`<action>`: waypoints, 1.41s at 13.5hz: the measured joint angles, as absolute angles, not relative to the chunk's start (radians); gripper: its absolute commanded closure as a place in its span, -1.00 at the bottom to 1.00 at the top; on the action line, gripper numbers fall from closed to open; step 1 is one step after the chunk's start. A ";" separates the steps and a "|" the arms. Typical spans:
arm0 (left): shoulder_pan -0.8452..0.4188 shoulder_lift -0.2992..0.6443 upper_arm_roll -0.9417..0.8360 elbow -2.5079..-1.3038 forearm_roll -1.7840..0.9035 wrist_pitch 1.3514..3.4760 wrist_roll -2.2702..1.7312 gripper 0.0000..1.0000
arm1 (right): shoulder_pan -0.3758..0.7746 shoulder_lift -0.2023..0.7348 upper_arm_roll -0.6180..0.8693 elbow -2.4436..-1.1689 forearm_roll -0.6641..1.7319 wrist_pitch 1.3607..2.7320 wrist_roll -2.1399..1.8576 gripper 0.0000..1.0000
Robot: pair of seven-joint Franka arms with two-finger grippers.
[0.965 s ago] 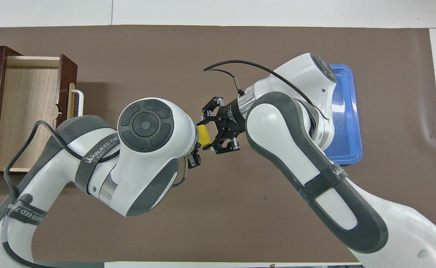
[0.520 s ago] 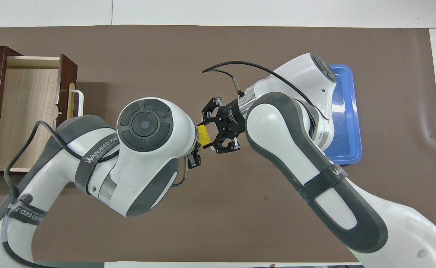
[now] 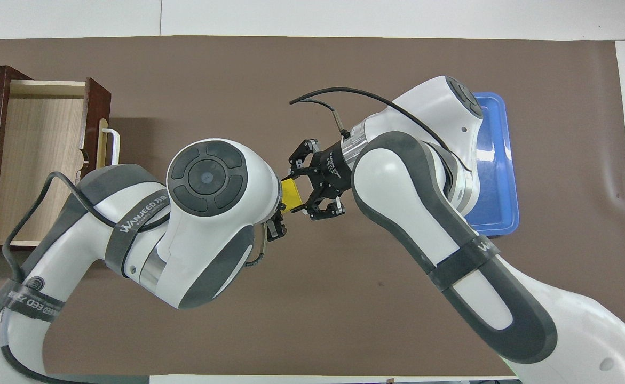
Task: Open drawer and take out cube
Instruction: 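Carry the cube with the right gripper while the left gripper withdraws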
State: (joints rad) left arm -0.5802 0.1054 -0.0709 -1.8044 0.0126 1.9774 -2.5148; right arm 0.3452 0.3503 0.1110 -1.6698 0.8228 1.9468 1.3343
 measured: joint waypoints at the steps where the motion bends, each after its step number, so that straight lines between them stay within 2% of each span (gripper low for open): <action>1: -0.560 0.105 -0.069 -1.804 0.024 1.965 -2.499 -1.00 | 0.344 0.349 0.111 -1.670 0.823 1.947 1.333 1.00; 7: -0.325 0.093 -0.060 -1.855 0.033 1.939 -2.128 -1.00 | 0.315 0.349 0.107 -1.668 0.823 1.943 1.333 1.00; 10: -0.184 0.079 -0.058 -1.912 0.033 1.989 -1.869 -1.00 | 0.217 0.349 0.104 -1.651 0.823 1.885 1.327 1.00; 14: -0.019 0.076 -0.058 -1.922 0.031 2.028 -1.576 -1.00 | 0.057 0.348 0.097 -1.627 0.823 1.810 1.261 1.00; 19: 0.117 0.073 -0.064 -1.924 0.027 2.051 -1.404 -1.00 | -0.040 0.357 0.092 -1.634 0.753 1.788 1.190 1.00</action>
State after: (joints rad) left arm 0.1168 0.0729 -0.0643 -1.9237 0.0266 2.0512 -1.4038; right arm -0.0403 0.3572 0.0920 -1.6336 0.7534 1.7877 1.1903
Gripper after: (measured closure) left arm 0.000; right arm 0.436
